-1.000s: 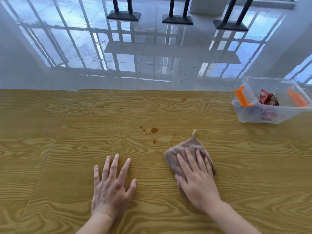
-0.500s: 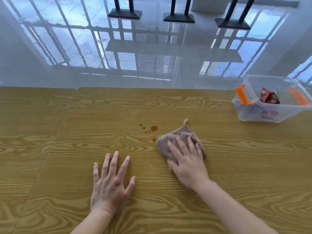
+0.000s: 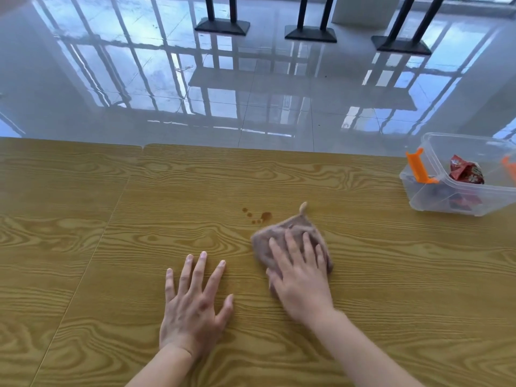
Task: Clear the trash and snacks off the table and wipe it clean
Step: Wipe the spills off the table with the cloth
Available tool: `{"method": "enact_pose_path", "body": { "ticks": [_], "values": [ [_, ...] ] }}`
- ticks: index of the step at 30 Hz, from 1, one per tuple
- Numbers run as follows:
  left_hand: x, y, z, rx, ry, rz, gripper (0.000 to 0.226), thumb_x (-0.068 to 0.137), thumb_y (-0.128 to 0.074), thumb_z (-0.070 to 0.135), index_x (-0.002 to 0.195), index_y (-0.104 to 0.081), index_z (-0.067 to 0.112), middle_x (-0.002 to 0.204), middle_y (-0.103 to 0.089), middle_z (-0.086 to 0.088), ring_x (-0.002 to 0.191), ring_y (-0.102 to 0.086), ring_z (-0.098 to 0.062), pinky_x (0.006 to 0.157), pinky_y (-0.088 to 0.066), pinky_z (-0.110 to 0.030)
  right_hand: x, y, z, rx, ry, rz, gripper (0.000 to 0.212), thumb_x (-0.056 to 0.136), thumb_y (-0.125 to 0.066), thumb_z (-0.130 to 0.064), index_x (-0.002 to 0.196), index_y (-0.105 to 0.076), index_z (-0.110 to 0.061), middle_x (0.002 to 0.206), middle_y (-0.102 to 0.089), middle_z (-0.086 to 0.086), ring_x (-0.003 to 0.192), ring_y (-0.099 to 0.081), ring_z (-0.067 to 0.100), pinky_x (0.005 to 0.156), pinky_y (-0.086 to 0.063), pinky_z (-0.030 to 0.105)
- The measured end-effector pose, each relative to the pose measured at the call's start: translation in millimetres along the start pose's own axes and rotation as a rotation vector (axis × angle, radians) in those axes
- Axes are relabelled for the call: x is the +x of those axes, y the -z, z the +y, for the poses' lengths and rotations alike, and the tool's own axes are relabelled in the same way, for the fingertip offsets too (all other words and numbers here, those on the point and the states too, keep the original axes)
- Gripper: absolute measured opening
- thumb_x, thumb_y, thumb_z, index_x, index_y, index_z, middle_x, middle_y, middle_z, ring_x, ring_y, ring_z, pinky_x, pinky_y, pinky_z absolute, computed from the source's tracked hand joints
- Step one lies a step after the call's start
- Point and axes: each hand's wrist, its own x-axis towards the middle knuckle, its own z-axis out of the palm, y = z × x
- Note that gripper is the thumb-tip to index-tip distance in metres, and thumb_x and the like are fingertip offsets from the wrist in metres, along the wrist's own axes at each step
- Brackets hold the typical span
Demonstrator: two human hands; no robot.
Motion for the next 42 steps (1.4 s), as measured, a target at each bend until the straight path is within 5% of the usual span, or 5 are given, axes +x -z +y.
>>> {"method": "enact_pose_path", "body": {
  "ticks": [11,19,26,34,42],
  "values": [
    [-5,4,-1,-0.008,0.011,0.009,0.07,0.088,-0.039,0.064,0.151,-0.033,0.034,0.162,-0.025,-0.004,0.152,-0.011,-0.026,0.118,-0.009,-0.06,52,11,14,0.03,-0.277,0.009,0.063,0.095,-0.019,-0.065,0.152,0.001,-0.046,0.163,0.017,-0.01,0.148,0.019,0.029,0.118,0.014,0.049],
    [-11,4,-2,-0.032,0.012,0.027,0.071,0.085,-0.044,0.063,0.149,-0.039,0.032,0.161,-0.028,-0.004,0.151,-0.014,-0.025,0.117,-0.015,-0.061,-63,-14,7,-0.075,0.248,0.052,0.065,0.095,-0.038,-0.06,0.154,-0.023,-0.037,0.165,-0.01,-0.004,0.152,-0.005,0.027,0.117,-0.011,0.049],
    [-10,-1,-1,-0.032,0.006,0.009,0.071,0.086,-0.044,0.064,0.149,-0.038,0.032,0.162,-0.026,-0.004,0.152,-0.013,-0.025,0.117,-0.015,-0.062,57,8,5,0.03,-0.215,0.011,0.063,0.095,-0.016,-0.064,0.152,0.002,-0.046,0.163,0.018,-0.01,0.148,0.021,0.024,0.119,0.013,0.047],
    [-5,5,-2,-0.032,0.014,0.047,0.075,0.083,-0.047,0.062,0.147,-0.043,0.024,0.161,-0.029,-0.004,0.151,-0.016,-0.025,0.117,-0.015,-0.061,-27,-6,0,-0.086,0.296,0.029,0.064,0.096,-0.033,-0.057,0.155,-0.013,-0.041,0.165,0.004,-0.009,0.151,0.011,0.02,0.12,-0.002,0.047],
    [-8,1,-5,-0.01,0.006,0.023,0.074,0.084,-0.046,0.062,0.148,-0.042,0.024,0.161,-0.028,-0.004,0.151,-0.015,-0.025,0.117,-0.016,-0.061,89,3,-23,0.03,-0.163,-0.005,0.061,0.097,-0.02,-0.06,0.153,0.0,-0.046,0.164,0.015,-0.009,0.148,0.02,0.027,0.118,0.013,0.048]
  ]
}}
